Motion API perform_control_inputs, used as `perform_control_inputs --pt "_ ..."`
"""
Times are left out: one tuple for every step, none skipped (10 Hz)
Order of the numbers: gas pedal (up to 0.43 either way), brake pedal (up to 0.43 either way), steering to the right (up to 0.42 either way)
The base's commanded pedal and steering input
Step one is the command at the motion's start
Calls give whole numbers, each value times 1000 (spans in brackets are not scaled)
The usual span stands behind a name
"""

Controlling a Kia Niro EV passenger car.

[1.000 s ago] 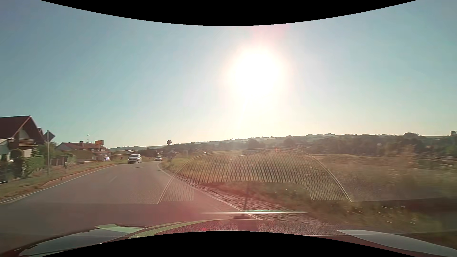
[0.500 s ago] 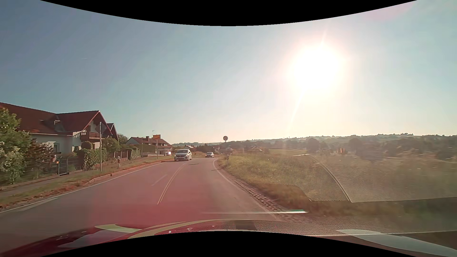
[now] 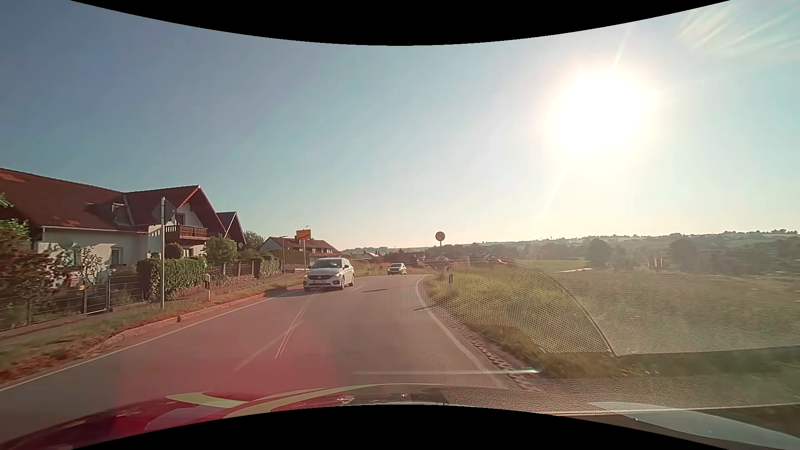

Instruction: Follow the waypoints while adhering to traffic rules and regulations

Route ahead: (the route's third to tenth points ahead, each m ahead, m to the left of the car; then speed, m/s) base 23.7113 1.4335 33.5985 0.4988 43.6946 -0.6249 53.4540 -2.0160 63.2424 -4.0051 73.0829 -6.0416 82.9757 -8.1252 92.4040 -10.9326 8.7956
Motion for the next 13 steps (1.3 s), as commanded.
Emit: perform_control_inputs --pt "441 0 -43" --pt "441 0 -37" --pt "441 0 -38" --pt "441 0 -38" --pt "441 0 -38" --pt "441 0 -36" --pt "441 0 -26" --pt "421 0 -12" --pt "409 0 -2" --pt "409 0 6" --pt "398 0 14" --pt "390 0 25" --pt "378 0 34"
